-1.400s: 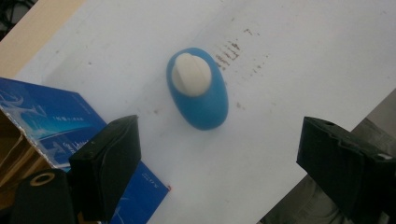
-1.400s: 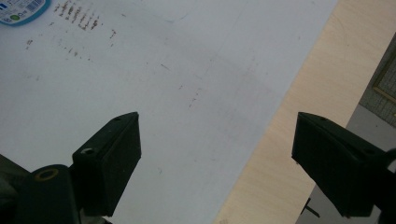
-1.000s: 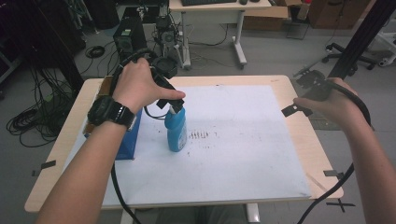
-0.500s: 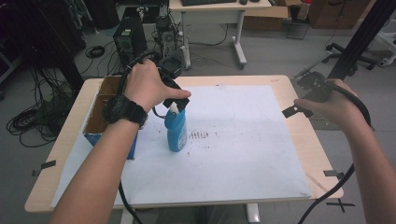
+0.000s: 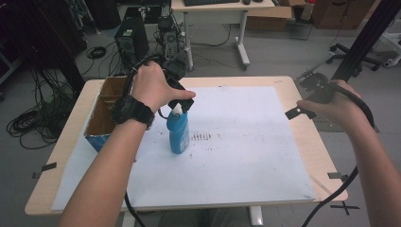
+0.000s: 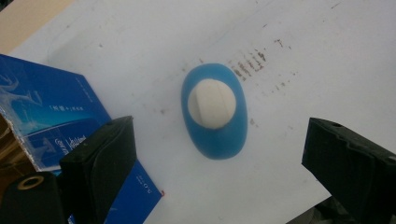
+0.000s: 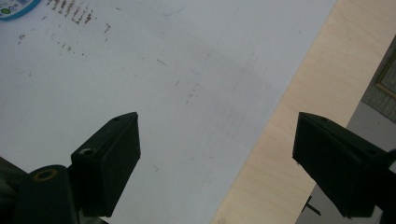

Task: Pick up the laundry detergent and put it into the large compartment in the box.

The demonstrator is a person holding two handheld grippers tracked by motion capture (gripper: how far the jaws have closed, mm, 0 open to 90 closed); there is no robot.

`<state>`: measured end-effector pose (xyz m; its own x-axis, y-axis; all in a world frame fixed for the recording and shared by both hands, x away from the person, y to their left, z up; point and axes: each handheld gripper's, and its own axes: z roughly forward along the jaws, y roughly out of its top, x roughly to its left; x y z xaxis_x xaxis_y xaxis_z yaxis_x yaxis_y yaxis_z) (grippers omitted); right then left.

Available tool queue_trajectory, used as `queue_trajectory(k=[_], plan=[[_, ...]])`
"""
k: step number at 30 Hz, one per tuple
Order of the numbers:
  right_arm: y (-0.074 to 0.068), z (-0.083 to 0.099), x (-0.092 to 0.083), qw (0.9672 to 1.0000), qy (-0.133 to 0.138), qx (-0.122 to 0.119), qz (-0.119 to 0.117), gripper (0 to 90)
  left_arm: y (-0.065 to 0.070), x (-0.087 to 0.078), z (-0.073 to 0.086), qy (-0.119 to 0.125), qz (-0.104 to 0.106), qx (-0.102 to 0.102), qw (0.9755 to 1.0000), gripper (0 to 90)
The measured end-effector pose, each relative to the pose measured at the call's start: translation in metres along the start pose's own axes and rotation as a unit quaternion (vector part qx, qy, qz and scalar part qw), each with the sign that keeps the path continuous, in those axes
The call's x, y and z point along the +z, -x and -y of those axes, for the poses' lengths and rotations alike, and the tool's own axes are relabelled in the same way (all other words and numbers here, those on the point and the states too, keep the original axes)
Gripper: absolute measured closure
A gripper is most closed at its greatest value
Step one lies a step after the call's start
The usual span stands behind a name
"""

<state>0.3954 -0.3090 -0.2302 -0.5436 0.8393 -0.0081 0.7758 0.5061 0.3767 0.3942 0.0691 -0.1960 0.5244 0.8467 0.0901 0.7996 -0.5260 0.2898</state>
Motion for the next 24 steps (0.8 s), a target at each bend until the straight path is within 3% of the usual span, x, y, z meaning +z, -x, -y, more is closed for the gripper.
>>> queue_trajectory(k=[24], plan=[[0.003,0.003,0.006,1.0,-0.003,0.003,-0.004,15.0,0.001,0.025,-0.01,-0.017,-0.017,-0.034,0.9991,12.0]])
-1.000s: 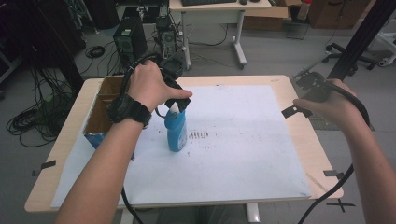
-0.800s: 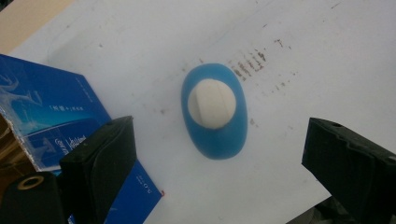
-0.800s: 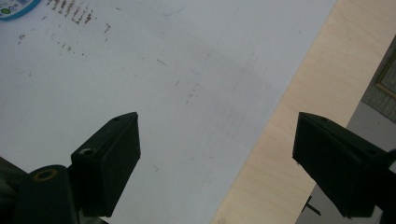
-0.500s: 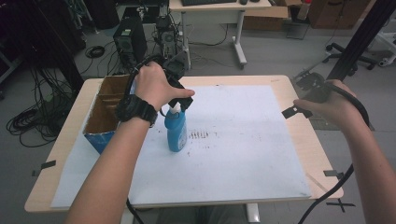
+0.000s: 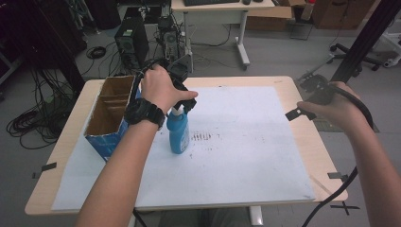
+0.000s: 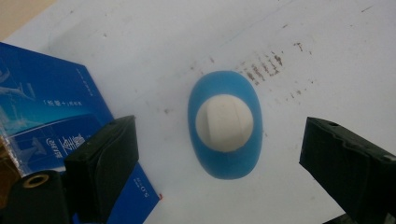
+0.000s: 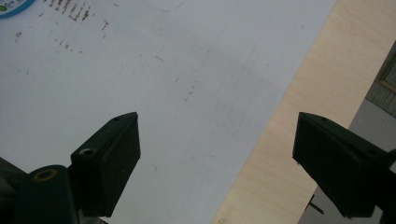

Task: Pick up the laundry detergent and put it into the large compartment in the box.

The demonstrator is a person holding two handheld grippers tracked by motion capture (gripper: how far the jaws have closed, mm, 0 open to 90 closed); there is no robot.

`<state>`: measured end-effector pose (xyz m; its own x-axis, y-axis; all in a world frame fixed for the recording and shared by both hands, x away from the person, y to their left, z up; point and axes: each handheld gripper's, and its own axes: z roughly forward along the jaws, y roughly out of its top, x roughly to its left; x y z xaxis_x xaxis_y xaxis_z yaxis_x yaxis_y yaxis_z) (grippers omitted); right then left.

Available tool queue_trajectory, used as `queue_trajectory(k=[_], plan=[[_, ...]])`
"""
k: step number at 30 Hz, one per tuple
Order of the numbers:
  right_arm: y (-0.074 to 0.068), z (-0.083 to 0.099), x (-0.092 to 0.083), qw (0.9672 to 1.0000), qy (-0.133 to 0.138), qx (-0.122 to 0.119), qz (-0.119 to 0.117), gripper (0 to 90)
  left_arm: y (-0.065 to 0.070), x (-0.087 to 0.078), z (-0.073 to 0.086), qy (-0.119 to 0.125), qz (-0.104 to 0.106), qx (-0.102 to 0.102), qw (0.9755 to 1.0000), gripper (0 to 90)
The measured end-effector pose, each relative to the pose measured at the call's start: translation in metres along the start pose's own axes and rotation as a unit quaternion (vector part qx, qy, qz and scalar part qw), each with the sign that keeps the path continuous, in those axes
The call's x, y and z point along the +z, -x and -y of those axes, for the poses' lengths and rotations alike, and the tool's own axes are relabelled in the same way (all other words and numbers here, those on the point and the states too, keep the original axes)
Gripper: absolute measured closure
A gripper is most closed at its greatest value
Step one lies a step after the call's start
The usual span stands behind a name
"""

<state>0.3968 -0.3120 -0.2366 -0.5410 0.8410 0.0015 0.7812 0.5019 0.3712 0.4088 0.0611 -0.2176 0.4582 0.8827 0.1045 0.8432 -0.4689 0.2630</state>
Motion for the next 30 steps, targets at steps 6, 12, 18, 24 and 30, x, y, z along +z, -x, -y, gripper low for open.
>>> queue_trajectory(k=[6,12,18,24,30], plan=[[0.0,0.001,0.002,1.0,-0.002,0.0,-0.001,15.0,0.003,0.007,-0.002,-0.007,-0.002,-0.004,1.0,12.2],[0.001,0.002,0.003,1.0,-0.002,0.001,-0.002,15.0,0.004,0.012,-0.003,-0.012,-0.007,-0.008,0.9999,12.4],[0.002,0.004,0.004,1.0,-0.003,0.003,-0.003,15.0,0.007,0.017,-0.005,-0.019,-0.012,-0.01,0.9997,13.2],[0.003,0.004,0.006,1.0,-0.003,0.004,-0.004,15.0,0.009,0.02,-0.007,-0.023,-0.014,-0.013,0.9995,13.3],[0.004,0.005,0.006,1.0,-0.002,0.004,-0.004,15.0,0.009,0.023,-0.008,-0.025,-0.01,-0.021,0.9994,13.5]])
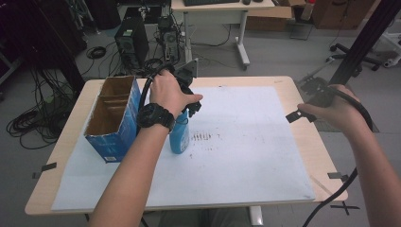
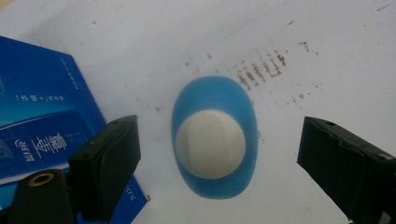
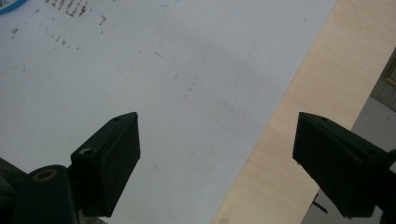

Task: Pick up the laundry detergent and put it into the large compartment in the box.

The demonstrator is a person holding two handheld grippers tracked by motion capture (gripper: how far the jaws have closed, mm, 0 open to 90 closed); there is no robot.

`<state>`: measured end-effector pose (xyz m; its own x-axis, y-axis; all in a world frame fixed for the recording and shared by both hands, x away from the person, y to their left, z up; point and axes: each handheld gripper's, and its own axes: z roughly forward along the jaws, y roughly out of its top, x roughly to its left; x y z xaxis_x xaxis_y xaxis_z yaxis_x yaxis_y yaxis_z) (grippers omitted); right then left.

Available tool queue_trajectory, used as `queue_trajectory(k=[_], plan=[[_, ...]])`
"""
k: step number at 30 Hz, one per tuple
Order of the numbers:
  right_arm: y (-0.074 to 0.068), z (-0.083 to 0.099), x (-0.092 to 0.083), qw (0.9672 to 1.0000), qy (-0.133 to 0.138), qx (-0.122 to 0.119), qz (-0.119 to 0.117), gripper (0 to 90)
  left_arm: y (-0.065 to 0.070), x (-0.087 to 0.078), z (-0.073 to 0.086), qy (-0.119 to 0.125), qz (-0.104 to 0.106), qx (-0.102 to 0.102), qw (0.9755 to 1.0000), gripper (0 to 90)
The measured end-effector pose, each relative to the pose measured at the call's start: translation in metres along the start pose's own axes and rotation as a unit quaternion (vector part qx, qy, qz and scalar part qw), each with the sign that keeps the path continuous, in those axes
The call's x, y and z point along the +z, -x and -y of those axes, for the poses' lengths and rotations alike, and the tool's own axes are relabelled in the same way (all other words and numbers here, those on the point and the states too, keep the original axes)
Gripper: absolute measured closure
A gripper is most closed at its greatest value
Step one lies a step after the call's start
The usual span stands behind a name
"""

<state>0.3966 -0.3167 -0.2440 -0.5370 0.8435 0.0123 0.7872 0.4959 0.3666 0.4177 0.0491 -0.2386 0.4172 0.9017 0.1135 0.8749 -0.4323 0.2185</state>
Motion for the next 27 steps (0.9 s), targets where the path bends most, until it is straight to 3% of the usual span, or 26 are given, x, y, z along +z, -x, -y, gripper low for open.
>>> queue_trajectory(k=[12,27], plan=[[0.002,0.002,0.003,1.0,-0.001,0.001,-0.001,14.9,0.0,0.005,-0.002,-0.007,0.001,-0.006,1.0,13.6],[0.005,0.004,0.01,1.0,-0.005,0.003,-0.006,14.9,0.0,0.028,-0.005,-0.028,0.0,-0.018,0.9994,13.8]])
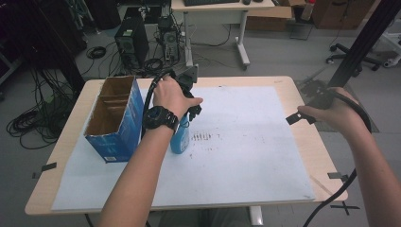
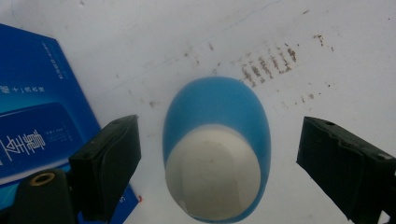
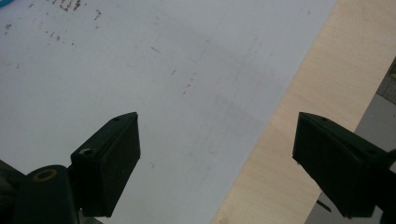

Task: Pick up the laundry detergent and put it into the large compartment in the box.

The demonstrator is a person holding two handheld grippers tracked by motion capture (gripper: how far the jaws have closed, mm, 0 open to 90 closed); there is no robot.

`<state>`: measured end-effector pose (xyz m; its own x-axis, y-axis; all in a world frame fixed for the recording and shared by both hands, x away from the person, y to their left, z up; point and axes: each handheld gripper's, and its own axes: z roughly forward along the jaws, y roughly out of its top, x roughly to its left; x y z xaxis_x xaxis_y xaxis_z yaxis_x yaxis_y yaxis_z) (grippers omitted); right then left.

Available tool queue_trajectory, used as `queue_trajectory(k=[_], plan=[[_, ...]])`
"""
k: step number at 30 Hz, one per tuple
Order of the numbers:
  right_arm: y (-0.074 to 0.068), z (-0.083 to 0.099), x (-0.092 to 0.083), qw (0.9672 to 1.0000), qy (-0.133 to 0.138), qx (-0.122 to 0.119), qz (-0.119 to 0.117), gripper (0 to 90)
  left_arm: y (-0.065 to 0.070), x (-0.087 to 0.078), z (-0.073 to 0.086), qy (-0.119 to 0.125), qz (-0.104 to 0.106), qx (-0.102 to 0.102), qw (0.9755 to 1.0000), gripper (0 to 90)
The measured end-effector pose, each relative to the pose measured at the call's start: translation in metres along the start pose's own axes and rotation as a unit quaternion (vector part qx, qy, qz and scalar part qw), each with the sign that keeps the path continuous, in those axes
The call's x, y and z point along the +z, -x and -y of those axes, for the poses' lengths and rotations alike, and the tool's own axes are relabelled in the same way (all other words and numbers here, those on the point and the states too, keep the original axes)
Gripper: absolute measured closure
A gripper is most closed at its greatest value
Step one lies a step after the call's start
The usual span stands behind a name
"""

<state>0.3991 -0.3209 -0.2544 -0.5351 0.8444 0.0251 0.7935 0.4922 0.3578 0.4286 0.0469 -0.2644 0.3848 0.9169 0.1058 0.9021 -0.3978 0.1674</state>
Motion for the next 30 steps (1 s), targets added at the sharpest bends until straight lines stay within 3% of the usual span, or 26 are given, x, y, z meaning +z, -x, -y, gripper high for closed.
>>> queue_trajectory(k=[17,30], plan=[[0.003,0.001,0.009,1.0,-0.006,0.003,-0.005,14.9,0.0,0.022,-0.001,-0.021,-0.002,-0.007,0.9998,14.1],[0.005,0.004,0.011,0.9999,-0.006,0.005,-0.006,14.9,0.0,0.028,-0.002,-0.028,-0.007,-0.022,0.9994,18.5]])
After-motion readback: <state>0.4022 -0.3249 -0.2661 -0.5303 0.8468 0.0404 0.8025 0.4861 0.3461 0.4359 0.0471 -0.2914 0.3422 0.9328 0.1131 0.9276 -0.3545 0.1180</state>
